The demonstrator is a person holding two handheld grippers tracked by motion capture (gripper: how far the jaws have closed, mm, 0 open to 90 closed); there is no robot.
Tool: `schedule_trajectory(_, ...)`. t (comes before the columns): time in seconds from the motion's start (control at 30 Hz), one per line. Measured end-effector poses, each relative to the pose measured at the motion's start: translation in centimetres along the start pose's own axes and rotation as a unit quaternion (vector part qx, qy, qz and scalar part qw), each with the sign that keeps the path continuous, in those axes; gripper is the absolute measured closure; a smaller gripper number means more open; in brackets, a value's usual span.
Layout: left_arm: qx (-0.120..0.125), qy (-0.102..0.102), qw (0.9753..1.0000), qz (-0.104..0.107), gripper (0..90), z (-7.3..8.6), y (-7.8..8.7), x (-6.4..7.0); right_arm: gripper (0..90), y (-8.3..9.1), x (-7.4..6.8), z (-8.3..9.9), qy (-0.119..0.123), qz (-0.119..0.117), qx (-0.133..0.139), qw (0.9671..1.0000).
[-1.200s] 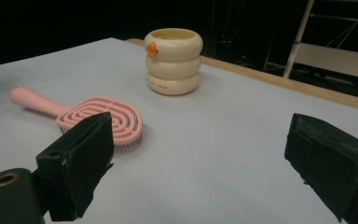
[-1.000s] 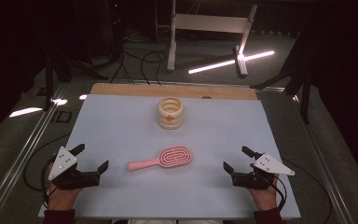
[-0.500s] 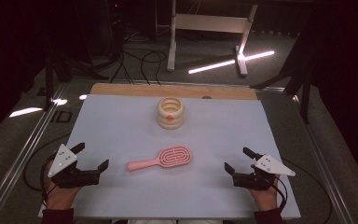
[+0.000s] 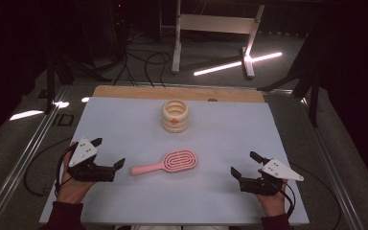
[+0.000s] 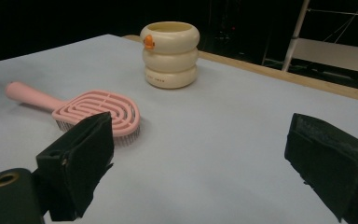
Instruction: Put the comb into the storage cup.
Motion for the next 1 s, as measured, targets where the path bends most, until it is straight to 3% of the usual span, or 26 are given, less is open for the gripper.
schedule_trajectory(0.2, -0.025, -0.020, 0.9994, 0.013, 0.0, -0.9, -1.6, 0.4, 8.0, 0.1, 0.1, 0.1, -0.003, 0.002, 0.000, 1.0000)
schedule_trajectory(0.4, -0.052, -0.044, 0.9971, 0.033, 0.0, -1.8, -3.5, 0.9, 7.9, 0.1, 0.2, 0.2, -0.004, 0.003, -0.001, 1.0000)
schedule_trajectory(1.0, -0.108, -0.069, 0.9896, 0.066, 0.0, -2.1, -7.5, 1.9, 7.9, -0.4, 0.4, 0.2, 0.000, 0.008, 0.002, 1.0000)
Point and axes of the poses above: each handheld gripper's, and its own axes: y roughly backward along the jaws, z roughly out of its underside, x roughly to its right, the point moved 3 cm from there along -y, roughly forward along the jaws, and after that the axes turned 1 degree about z, right-handed, at the moved point
